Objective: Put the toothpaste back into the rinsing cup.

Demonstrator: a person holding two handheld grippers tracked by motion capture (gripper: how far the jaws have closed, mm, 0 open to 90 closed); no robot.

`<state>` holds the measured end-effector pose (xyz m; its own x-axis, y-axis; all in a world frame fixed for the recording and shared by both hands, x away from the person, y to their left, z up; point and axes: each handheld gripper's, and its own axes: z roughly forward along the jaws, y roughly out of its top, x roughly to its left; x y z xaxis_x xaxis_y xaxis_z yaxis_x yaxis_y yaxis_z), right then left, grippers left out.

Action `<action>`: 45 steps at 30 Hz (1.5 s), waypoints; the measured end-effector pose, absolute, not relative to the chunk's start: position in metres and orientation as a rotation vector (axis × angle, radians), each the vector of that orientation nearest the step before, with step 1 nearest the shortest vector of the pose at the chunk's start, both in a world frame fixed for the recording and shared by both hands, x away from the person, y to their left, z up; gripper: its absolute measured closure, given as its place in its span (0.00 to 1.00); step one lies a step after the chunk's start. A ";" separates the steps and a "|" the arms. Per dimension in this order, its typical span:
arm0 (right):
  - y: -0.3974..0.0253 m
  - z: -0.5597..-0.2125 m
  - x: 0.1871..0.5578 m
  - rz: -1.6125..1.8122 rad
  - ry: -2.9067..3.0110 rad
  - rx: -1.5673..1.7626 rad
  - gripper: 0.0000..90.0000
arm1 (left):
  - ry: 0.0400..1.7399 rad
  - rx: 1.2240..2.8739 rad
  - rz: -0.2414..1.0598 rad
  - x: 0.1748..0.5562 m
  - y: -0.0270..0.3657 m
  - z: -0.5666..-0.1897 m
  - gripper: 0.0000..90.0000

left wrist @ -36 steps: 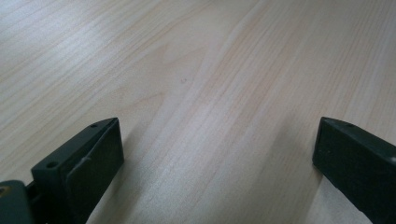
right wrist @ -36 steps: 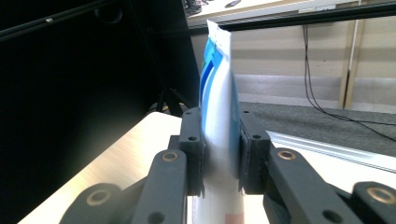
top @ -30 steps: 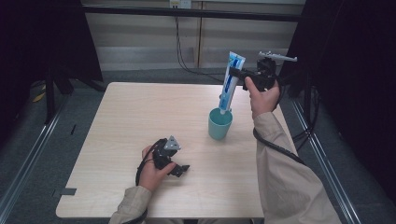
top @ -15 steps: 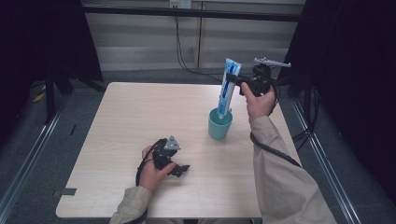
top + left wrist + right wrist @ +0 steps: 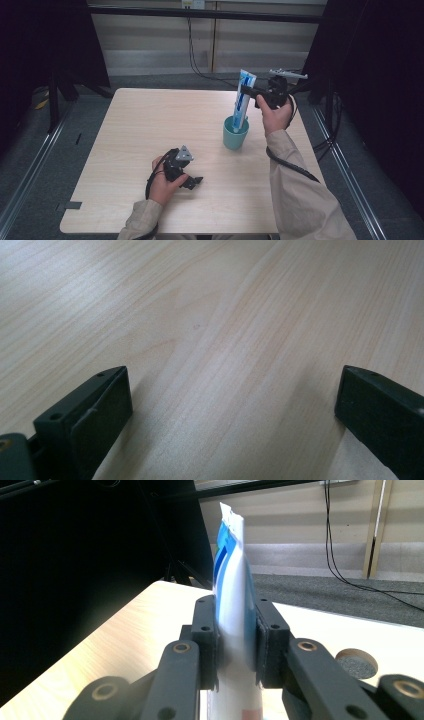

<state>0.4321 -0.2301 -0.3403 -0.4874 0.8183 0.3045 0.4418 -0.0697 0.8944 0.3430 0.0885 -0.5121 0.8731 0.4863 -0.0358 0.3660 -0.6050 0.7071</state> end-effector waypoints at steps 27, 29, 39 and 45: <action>-0.225 -0.365 0.432 1.563 1.897 1.381 0.83 | 0.615 2.276 0.212 0.343 0.088 -0.513 0.02; -0.225 -0.368 0.432 1.559 1.900 1.386 0.83 | 0.614 2.280 0.210 0.343 0.088 -0.512 0.02; -0.222 -0.376 0.431 1.544 1.899 1.392 0.83 | 0.614 2.279 0.210 0.343 0.088 -0.512 0.02; -0.221 -0.381 0.432 1.538 1.908 1.400 0.83 | 0.614 2.279 0.211 0.343 0.088 -0.512 0.02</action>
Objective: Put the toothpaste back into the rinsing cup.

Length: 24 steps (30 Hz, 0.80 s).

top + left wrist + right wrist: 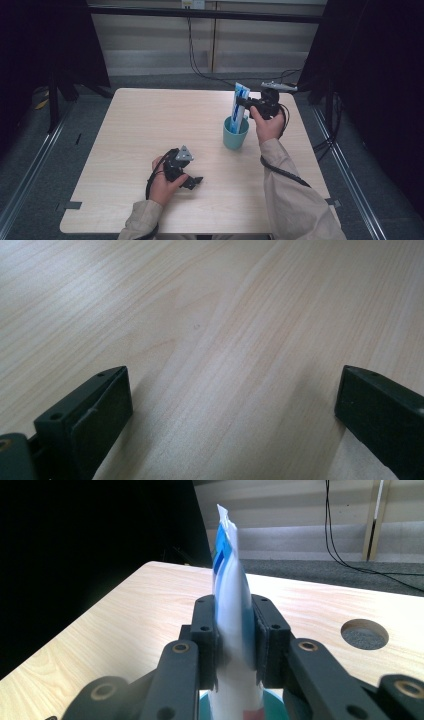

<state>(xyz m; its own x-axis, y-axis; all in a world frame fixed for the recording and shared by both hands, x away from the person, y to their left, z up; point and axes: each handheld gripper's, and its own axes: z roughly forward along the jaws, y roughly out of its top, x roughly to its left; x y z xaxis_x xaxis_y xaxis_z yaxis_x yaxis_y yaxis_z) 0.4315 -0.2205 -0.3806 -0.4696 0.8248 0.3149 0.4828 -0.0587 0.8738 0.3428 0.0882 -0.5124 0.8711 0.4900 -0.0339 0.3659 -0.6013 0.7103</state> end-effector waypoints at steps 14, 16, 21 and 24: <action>-0.222 -0.387 0.430 1.529 1.909 1.408 0.83 | 0.614 2.279 0.212 0.343 0.088 -0.513 0.02; -0.222 -0.389 0.430 1.526 1.912 1.406 0.83 | 0.613 2.279 0.214 0.343 0.088 -0.512 0.02; -0.221 -0.390 0.429 1.528 1.914 1.411 0.83 | 0.613 2.278 0.212 0.343 0.088 -0.513 0.02; -0.220 -0.390 0.429 1.526 1.918 1.409 0.83 | 0.614 2.278 0.213 0.343 0.088 -0.513 0.02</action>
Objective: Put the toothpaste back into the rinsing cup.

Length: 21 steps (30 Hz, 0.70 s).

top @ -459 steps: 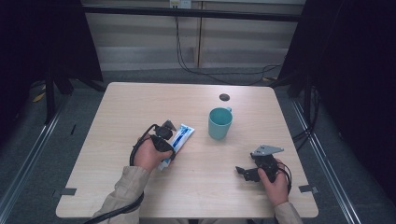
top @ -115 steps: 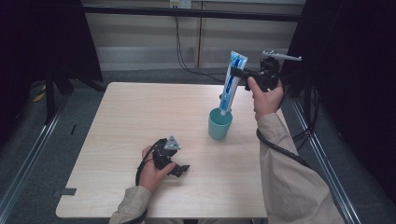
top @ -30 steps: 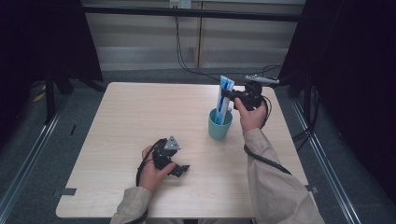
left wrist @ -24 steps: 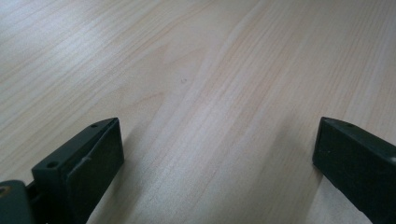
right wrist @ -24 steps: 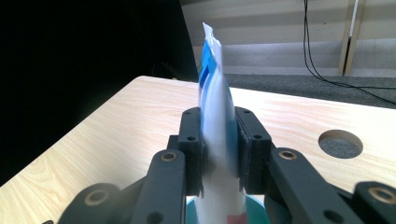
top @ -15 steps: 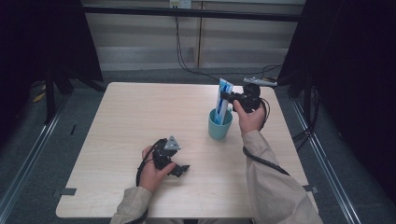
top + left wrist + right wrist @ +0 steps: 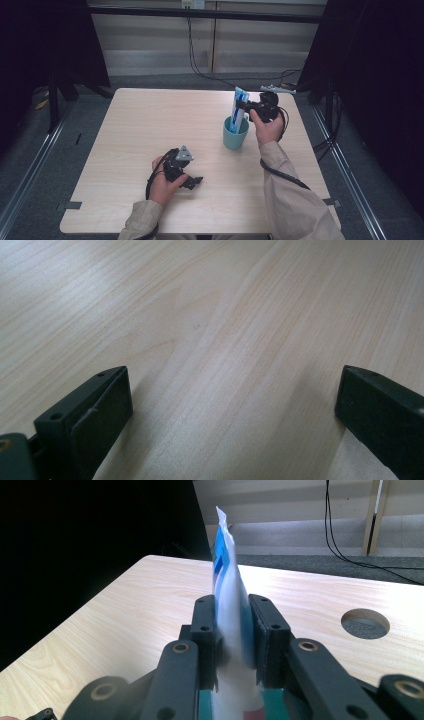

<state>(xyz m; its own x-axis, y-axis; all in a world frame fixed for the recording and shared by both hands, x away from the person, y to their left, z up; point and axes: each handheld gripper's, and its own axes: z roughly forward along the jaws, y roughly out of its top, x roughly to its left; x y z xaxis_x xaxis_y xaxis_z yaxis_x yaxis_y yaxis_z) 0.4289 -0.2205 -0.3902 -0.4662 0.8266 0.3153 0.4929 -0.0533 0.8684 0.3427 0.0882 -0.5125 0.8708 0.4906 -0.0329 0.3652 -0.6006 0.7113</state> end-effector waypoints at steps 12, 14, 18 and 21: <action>-0.224 -0.393 0.428 1.536 1.907 1.421 0.83 | 0.616 2.277 0.214 0.342 0.088 -0.513 0.02; -0.225 -0.394 0.428 1.535 1.900 1.429 0.83 | 0.616 2.277 0.214 0.342 0.088 -0.513 0.02; -0.227 -0.394 0.428 1.545 1.894 1.438 0.82 | 0.617 2.276 0.215 0.342 0.088 -0.513 0.02; -0.228 -0.395 0.428 1.543 1.890 1.440 0.82 | 0.616 2.276 0.215 0.342 0.088 -0.513 0.02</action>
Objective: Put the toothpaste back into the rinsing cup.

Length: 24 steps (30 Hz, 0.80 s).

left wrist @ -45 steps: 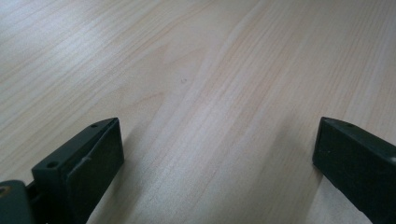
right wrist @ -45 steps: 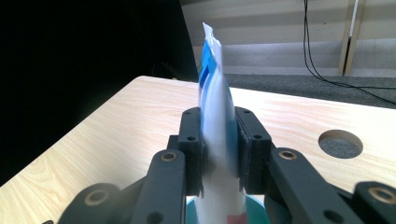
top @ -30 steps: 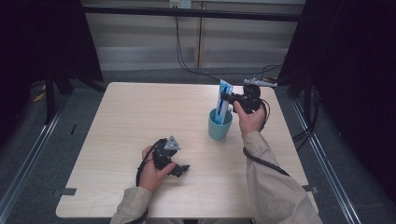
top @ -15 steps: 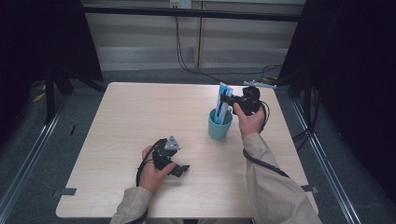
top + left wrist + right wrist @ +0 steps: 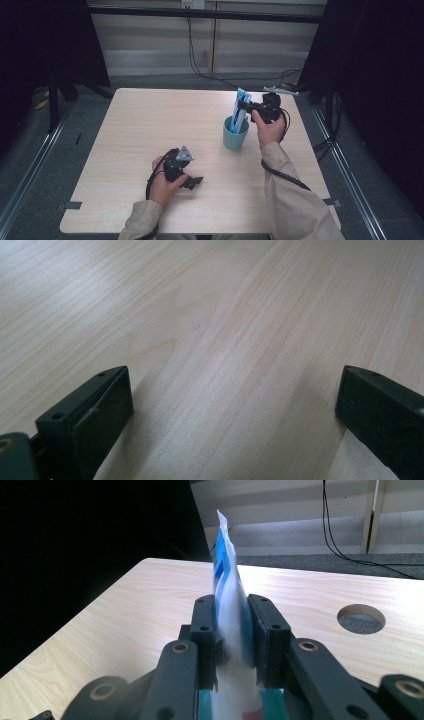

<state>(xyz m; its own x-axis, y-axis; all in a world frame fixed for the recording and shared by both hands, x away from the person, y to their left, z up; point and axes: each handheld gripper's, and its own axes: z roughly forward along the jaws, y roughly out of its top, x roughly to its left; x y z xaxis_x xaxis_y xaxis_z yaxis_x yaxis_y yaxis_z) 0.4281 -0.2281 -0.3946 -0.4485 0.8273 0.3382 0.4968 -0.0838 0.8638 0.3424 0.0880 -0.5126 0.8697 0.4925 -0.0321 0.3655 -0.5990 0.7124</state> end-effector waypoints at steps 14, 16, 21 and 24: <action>-0.239 -0.396 0.427 1.537 1.871 1.472 0.81 | 0.614 2.274 0.216 0.343 0.088 -0.513 0.02; -0.240 -0.396 0.427 1.531 1.867 1.472 0.81 | 0.615 2.277 0.215 0.342 0.088 -0.513 0.02; -0.245 -0.396 0.426 1.517 1.851 1.481 0.79 | 0.616 2.276 0.215 0.342 0.088 -0.513 0.02; -0.246 -0.396 0.425 1.516 1.856 1.479 0.79 | 0.616 2.276 0.215 0.342 0.088 -0.513 0.02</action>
<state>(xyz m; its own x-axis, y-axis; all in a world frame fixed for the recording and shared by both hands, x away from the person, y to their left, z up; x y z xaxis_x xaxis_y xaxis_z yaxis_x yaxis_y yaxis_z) 0.4251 -0.2465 -0.3955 -0.4102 0.8464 0.3396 0.5021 -0.1013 0.8589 0.3424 0.0880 -0.5126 0.8700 0.4920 -0.0322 0.3653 -0.5993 0.7123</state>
